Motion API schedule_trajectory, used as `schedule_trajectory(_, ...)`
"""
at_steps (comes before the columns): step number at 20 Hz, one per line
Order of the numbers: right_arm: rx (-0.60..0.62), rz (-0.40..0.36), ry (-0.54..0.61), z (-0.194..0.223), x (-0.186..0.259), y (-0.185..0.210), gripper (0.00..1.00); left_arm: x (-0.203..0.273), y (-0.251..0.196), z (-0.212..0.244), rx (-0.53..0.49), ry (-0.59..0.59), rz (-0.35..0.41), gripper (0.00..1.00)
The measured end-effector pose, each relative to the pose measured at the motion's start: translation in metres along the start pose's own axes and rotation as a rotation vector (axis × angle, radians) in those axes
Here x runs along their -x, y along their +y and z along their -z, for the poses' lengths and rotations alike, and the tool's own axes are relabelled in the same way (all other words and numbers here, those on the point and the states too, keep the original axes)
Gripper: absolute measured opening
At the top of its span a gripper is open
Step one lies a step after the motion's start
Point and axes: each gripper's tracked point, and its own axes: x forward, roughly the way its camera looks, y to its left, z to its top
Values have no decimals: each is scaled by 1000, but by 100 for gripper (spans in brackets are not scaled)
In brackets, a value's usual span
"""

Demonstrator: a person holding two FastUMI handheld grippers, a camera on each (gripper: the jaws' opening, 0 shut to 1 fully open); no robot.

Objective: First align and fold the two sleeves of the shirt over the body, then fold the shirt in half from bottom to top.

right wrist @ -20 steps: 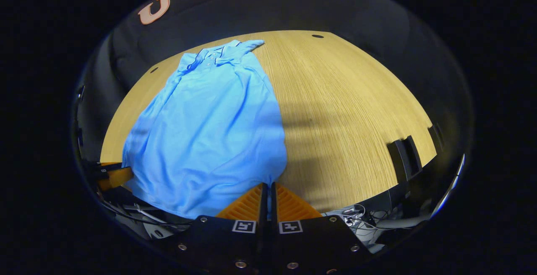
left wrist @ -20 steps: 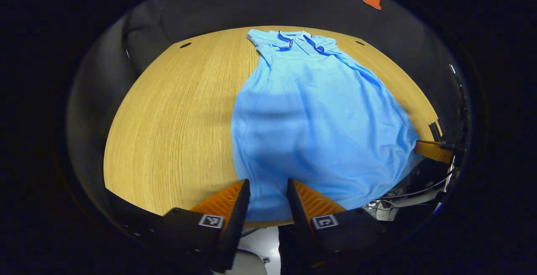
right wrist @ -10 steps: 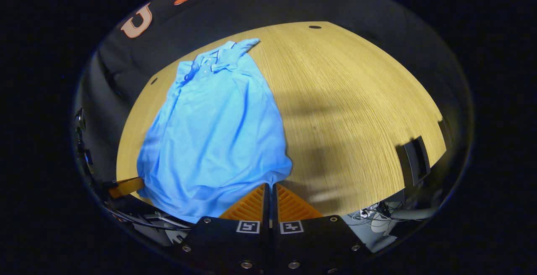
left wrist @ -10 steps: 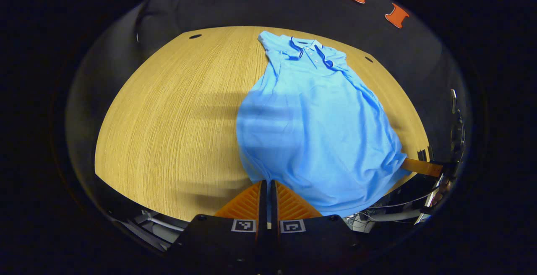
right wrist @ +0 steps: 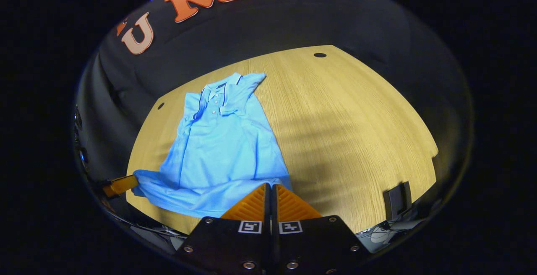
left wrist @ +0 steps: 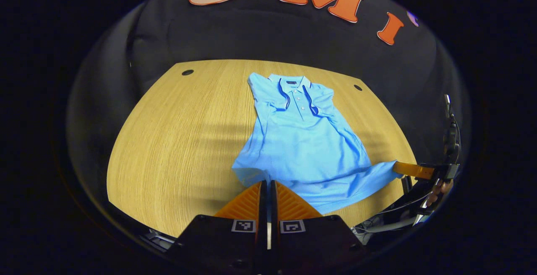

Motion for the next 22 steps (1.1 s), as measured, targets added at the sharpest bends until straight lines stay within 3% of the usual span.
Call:
schedule_trajectory(11, 12, -1, -109, -128, -20, 25, 1, -47, -4, -118, -25, -86, 71, 7)
schedule_trajectory(22, 40, 5, -133, -242, -99, 63, 1, -129, 32, -241, -71, -138, 83, 7)
